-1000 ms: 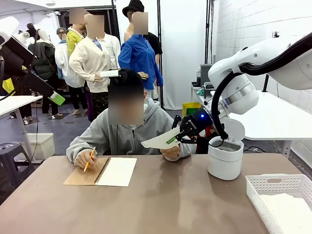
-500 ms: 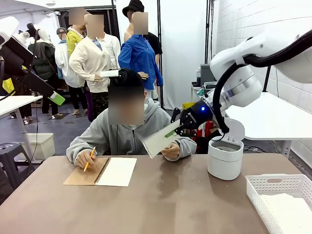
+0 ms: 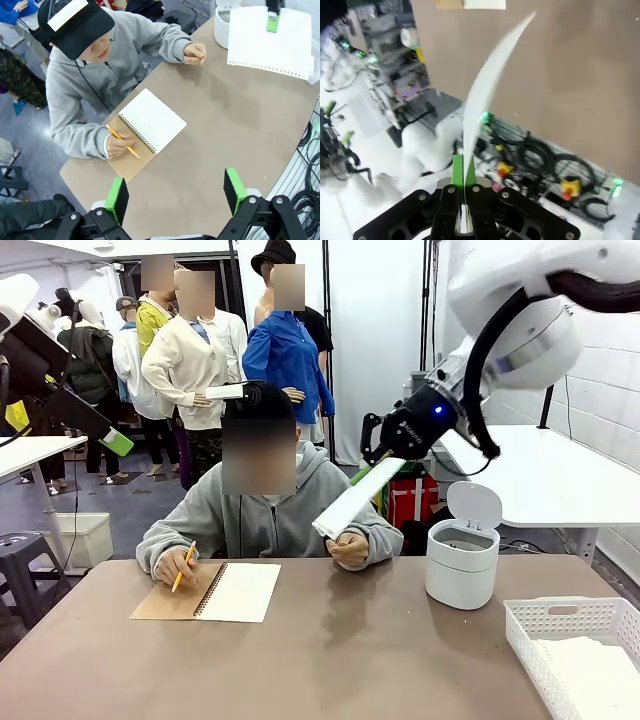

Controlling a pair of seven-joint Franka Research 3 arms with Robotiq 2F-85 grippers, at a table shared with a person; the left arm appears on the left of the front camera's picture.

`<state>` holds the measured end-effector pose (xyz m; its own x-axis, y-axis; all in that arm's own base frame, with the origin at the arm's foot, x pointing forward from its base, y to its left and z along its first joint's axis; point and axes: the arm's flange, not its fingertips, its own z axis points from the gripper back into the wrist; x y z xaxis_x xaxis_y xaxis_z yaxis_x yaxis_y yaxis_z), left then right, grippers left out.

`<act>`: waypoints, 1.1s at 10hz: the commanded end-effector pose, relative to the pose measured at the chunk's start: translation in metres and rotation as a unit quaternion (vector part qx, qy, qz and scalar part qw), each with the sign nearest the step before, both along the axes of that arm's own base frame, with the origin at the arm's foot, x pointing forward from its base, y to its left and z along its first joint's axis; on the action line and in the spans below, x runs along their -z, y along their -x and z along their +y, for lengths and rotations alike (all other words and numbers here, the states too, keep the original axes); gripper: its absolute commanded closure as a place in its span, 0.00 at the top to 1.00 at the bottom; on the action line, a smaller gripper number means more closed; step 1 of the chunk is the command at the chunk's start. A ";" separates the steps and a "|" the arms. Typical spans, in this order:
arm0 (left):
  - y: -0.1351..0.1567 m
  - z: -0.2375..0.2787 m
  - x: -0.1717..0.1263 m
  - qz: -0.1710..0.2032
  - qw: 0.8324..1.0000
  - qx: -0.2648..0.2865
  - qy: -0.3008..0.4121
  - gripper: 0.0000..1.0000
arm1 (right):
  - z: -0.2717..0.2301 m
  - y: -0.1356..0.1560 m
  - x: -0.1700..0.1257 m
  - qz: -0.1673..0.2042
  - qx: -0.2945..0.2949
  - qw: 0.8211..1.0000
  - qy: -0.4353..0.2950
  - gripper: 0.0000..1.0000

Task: Sort the paper based on its condition.
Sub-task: If a person hands you a paper, place it in the Organizing basket , and if it's crumpled, put it in the Trash can.

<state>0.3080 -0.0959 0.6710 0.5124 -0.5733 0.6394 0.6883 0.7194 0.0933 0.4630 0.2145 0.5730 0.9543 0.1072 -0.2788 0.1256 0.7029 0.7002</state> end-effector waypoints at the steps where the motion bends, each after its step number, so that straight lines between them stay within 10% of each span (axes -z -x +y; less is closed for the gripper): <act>1: 0.000 0.001 0.000 0.000 1.000 0.001 0.002 1.00 | -0.018 0.024 -0.004 -0.062 -0.032 0.997 0.013 0.00; 8: 0.000 0.001 0.000 0.000 1.000 0.001 0.002 1.00 | -0.141 0.074 -0.016 -0.241 -0.078 0.956 0.147 0.00; 11: 0.000 0.001 0.000 0.000 1.000 0.001 0.002 1.00 | -0.178 0.073 -0.003 -0.221 -0.026 0.961 0.166 0.00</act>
